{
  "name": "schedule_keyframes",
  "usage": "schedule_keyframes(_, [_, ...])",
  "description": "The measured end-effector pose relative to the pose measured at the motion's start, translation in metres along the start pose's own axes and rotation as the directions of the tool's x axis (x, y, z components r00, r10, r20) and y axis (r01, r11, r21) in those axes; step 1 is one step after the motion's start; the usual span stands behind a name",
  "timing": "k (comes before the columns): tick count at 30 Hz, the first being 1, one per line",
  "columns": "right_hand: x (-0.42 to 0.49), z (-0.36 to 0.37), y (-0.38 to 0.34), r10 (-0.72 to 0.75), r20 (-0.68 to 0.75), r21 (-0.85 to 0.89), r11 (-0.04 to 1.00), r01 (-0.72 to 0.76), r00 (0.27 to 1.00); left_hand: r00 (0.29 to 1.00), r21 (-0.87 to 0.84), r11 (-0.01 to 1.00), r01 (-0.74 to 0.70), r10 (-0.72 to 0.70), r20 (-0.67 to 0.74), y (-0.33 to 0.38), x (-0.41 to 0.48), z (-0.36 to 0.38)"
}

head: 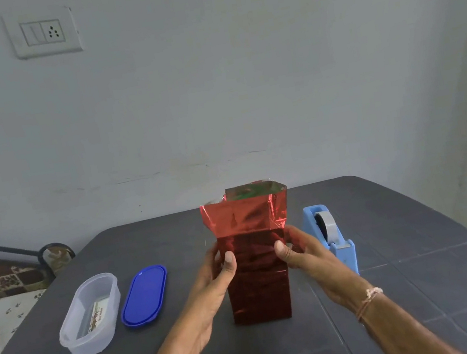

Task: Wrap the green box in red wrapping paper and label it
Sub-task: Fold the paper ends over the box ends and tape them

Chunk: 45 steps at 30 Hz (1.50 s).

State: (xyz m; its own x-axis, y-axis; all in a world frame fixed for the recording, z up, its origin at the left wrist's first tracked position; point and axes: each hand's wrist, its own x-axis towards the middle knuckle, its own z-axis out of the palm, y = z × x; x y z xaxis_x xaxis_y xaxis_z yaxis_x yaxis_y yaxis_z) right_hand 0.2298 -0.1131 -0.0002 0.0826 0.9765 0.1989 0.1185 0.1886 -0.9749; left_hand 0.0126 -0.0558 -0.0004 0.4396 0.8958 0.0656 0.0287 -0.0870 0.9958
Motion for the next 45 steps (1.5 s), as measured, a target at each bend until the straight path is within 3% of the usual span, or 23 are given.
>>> schedule_keyframes(4, [0.002, -0.003, -0.001, -0.035, -0.006, -0.023, 0.999, 0.035, 0.999, 0.982, 0.045, 0.982, -0.184, 0.185, -0.026, 0.007, 0.005, 0.005])
schedule_keyframes(10, [0.002, 0.002, -0.002, -0.125, -0.033, 0.006, 0.992, 0.125, 0.992, 0.952, 0.101, 0.956, -0.277, 0.287, -0.105, 0.002, -0.008, 0.018])
schedule_keyframes(15, [0.006, -0.006, -0.002, -0.134, -0.046, 0.002, 0.991, 0.134, 0.990, 0.871, 0.274, 0.880, -0.388, 0.447, -0.202, 0.022, 0.007, 0.005])
schedule_keyframes(18, [0.007, -0.006, -0.005, -0.139, -0.045, -0.006, 0.990, 0.139, 0.989, 0.780, 0.504, 0.718, -0.480, 0.613, -0.130, 0.046, 0.019, 0.002])
schedule_keyframes(20, [0.006, -0.006, -0.008, -0.139, -0.047, 0.002, 0.990, 0.139, 0.989, 0.752, 0.663, 0.585, -0.468, 0.658, -0.050, 0.065, 0.027, 0.003])
schedule_keyframes(24, [0.005, -0.007, -0.008, -0.125, -0.048, 0.016, 0.992, 0.126, 0.991, 0.840, 0.876, 0.317, -0.363, 0.518, 0.160, 0.101, 0.039, 0.014])
schedule_keyframes(26, [0.005, -0.010, -0.007, -0.114, -0.050, 0.016, 0.993, 0.115, 0.992, 0.866, 0.829, 0.372, -0.418, 0.438, 0.241, 0.111, 0.046, 0.021])
schedule_keyframes(28, [0.004, -0.012, -0.008, -0.110, -0.050, 0.018, 0.994, 0.111, 0.993, 0.839, 0.750, 0.443, -0.492, 0.472, 0.271, 0.115, 0.049, 0.025])
schedule_keyframes(32, [0.001, -0.011, -0.010, -0.106, -0.036, -0.005, 0.994, 0.106, 0.994, 0.840, 0.803, 0.359, -0.476, 0.455, 0.295, 0.114, 0.044, 0.032])
schedule_keyframes(36, [-0.002, -0.010, -0.016, -0.116, -0.021, -0.023, 0.993, 0.116, 0.993, 0.811, 0.747, 0.403, -0.529, 0.500, 0.305, 0.121, 0.036, 0.037])
schedule_keyframes(38, [-0.003, -0.013, -0.014, -0.115, -0.013, -0.005, 0.993, 0.115, 0.993, 0.778, 0.643, 0.492, -0.587, 0.563, 0.279, 0.123, 0.033, 0.030])
schedule_keyframes(40, [-0.002, -0.016, -0.011, -0.113, -0.022, -0.001, 0.994, 0.113, 0.993, 0.783, 0.511, 0.638, -0.576, 0.611, 0.119, 0.116, 0.032, 0.013])
schedule_keyframes(42, [0.000, -0.017, -0.010, -0.108, -0.022, -0.007, 0.994, 0.107, 0.994, 0.876, 0.387, 0.809, -0.442, 0.482, -0.007, 0.101, 0.026, -0.008])
schedule_keyframes(45, [0.005, -0.014, -0.010, -0.107, -0.008, -0.008, 0.994, 0.107, 0.994, 0.973, 0.239, 0.943, -0.232, 0.220, 0.076, 0.066, 0.017, -0.022])
